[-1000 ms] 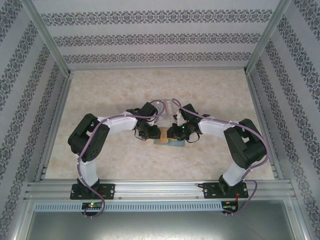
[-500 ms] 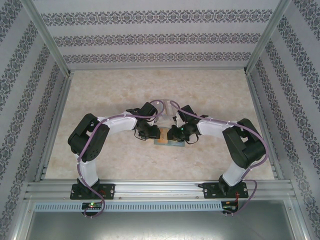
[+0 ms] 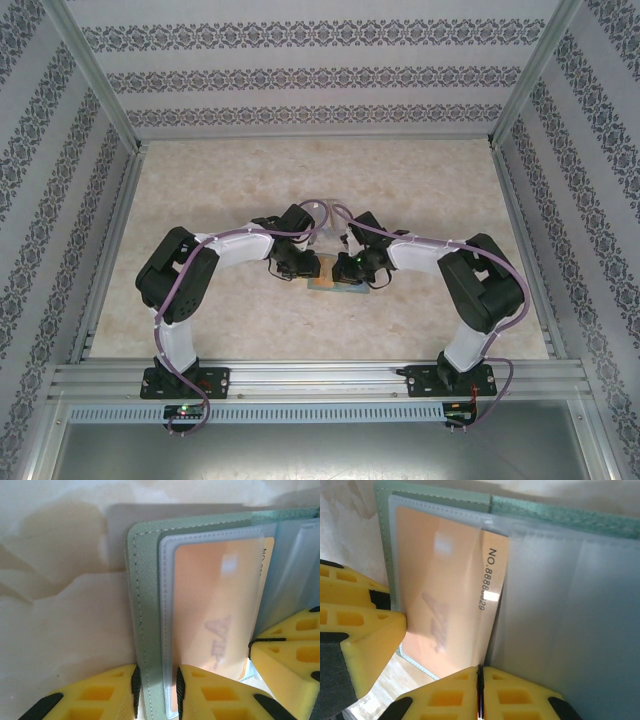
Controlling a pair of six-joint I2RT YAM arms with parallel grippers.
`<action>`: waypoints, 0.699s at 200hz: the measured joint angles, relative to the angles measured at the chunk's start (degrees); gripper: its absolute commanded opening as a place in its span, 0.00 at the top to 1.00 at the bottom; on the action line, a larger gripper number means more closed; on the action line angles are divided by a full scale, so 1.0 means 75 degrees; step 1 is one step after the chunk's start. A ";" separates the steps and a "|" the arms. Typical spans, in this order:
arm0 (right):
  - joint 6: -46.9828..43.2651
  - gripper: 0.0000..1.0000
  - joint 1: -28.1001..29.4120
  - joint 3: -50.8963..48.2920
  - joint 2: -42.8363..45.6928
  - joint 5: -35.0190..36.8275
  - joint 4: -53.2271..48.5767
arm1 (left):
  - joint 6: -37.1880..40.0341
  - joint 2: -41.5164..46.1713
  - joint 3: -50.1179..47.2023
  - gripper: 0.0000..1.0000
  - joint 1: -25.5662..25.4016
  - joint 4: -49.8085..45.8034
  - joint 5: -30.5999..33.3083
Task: Put the credit cards into the card holder
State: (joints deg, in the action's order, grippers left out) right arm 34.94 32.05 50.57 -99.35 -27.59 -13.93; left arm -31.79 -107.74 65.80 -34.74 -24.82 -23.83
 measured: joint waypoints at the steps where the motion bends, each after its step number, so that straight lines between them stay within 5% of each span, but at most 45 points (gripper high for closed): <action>1: -0.0003 0.92 -0.0003 0.0003 -0.0003 0.0000 0.0000 | 0.0000 0.0000 0.0000 0.71 0.0000 0.0000 0.0000; 89: -0.0061 0.89 0.0111 0.0055 0.0111 0.0079 -0.0020 | -0.0023 0.0032 -0.0096 0.67 0.0064 0.0108 -0.0099; 140: -0.0111 0.78 0.0085 -0.0268 0.1623 0.0338 -0.0227 | -0.0076 0.0871 -0.0699 0.57 0.0554 0.0364 -0.0038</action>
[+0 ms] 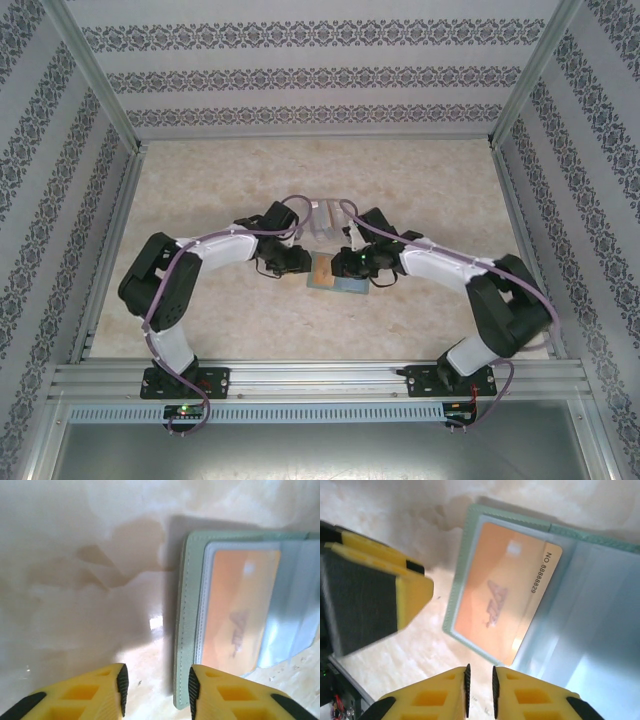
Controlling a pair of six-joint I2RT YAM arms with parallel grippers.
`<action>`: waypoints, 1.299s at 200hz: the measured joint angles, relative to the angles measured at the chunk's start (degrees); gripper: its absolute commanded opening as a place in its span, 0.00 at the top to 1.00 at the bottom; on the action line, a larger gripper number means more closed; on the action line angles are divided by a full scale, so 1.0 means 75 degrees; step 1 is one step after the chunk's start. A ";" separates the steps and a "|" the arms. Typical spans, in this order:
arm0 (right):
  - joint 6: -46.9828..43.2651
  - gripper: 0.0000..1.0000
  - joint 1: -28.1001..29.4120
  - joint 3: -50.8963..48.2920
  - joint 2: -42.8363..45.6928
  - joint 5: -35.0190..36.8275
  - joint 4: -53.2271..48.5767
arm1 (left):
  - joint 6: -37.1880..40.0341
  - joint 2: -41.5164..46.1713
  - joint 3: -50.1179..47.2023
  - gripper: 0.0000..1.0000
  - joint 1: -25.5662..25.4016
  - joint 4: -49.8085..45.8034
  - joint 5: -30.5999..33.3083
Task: Put the credit cards into the card holder
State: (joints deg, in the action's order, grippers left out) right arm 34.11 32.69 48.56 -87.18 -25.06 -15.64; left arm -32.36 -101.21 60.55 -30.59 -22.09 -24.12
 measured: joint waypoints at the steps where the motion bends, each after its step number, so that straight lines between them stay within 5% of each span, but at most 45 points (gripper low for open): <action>1: -0.0003 0.78 -0.0006 -0.0003 0.0023 0.0012 0.0000 | -0.0003 0.0026 0.0000 0.57 0.0006 0.0003 0.0015; 34: -0.0006 0.56 -0.0146 -0.0428 0.0694 0.0653 -0.0160 | 0.0000 0.0411 -0.0003 0.57 0.0044 0.0055 0.0079; 62: 0.0099 0.50 -0.0140 -0.0933 0.0734 0.1151 -0.0350 | -0.0003 0.0402 -0.0152 0.56 0.0044 0.0221 0.0067; 260: 0.0280 0.73 -0.0140 -0.0938 0.0055 0.1425 -0.0181 | -0.0093 -0.0187 -0.0245 0.58 0.0044 0.0839 -0.0300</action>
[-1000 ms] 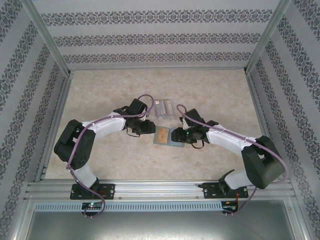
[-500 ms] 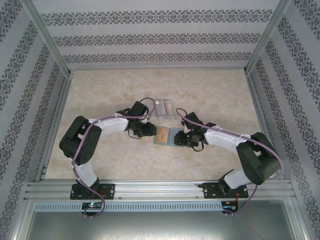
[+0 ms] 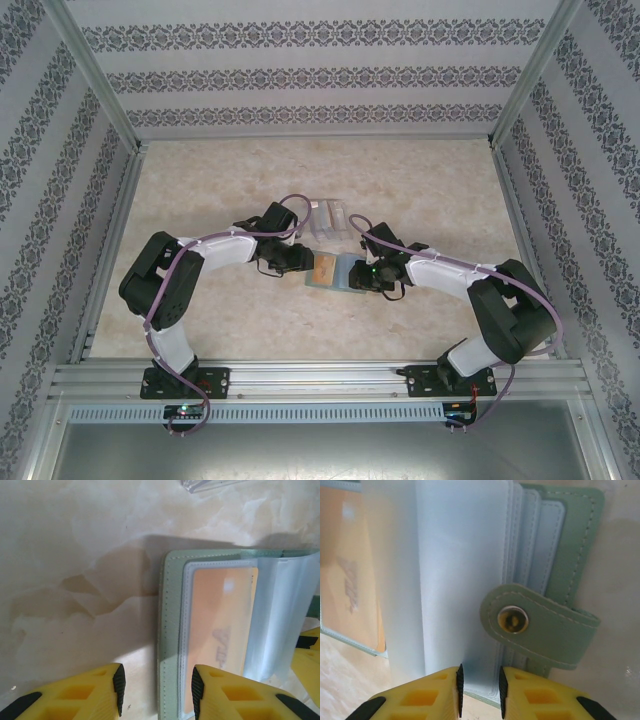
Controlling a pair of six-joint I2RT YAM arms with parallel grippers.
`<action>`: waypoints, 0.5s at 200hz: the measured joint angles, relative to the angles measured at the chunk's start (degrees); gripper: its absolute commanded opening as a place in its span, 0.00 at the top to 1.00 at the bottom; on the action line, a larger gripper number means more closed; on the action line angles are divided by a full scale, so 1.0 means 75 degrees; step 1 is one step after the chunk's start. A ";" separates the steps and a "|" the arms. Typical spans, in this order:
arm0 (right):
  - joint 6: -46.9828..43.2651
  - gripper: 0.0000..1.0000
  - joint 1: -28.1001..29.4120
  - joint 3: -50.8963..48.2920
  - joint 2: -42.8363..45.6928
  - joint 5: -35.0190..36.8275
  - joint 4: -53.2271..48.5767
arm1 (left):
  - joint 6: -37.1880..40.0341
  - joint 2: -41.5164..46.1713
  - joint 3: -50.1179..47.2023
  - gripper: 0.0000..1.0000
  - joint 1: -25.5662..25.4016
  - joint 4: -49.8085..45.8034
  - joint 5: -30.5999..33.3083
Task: Put the credit cards into the card holder
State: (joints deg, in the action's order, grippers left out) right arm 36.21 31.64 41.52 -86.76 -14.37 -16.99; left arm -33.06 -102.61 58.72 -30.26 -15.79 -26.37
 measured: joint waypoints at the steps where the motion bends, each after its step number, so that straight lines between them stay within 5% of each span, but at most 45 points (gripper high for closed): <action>1: 0.0003 0.73 0.0000 0.0000 0.0000 0.0000 0.0000 | 0.0000 0.0000 0.0000 0.58 0.0000 0.0000 0.0000; 41: -0.0029 0.83 0.0000 0.0096 0.0003 0.0000 -0.0102 | 0.0000 -0.0026 0.0000 0.58 0.0000 0.0000 -0.0029; 100: -0.0029 0.82 0.0000 0.0239 -0.0006 0.0000 -0.0114 | -0.0003 -0.0152 0.0000 0.59 0.0000 0.0000 -0.0061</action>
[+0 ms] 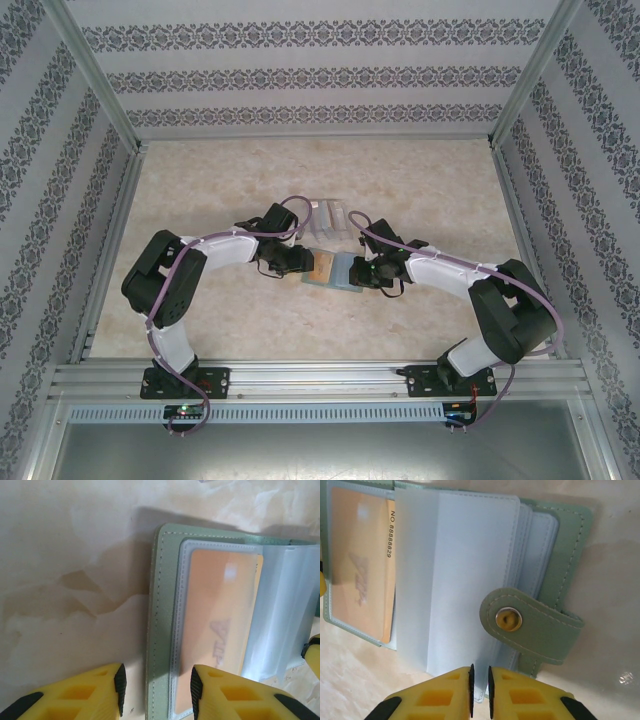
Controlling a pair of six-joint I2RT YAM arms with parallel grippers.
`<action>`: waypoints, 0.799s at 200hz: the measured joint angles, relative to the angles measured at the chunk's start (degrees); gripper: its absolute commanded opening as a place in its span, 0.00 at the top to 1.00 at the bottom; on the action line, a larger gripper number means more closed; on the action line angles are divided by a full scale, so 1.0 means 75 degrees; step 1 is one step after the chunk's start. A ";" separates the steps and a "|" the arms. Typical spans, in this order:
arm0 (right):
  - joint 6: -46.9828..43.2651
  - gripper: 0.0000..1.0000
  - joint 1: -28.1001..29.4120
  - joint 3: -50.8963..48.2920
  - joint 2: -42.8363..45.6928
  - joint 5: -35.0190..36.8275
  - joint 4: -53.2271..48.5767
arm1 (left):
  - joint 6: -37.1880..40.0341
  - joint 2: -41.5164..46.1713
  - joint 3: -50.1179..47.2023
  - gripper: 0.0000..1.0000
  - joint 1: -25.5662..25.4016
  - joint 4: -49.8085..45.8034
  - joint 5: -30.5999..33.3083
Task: Put the credit cards into the card holder
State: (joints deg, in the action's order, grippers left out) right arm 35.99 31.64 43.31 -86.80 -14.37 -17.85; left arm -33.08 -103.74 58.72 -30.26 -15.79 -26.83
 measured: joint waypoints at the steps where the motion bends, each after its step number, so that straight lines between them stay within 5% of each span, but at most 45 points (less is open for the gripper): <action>1: 0.0000 0.82 0.0000 0.0000 0.0000 0.0000 0.0000 | 0.0003 -0.0006 0.0000 0.59 0.0000 0.0000 0.0000; 160: 0.0560 0.56 -0.0003 0.0017 0.0038 -0.0603 0.0600 | 0.0003 -0.0029 0.0058 0.60 0.0000 0.0000 -0.0023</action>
State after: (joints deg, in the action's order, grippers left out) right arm 40.18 31.62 43.44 -86.52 -18.90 -13.34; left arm -33.06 -103.96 59.16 -30.26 -15.79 -27.00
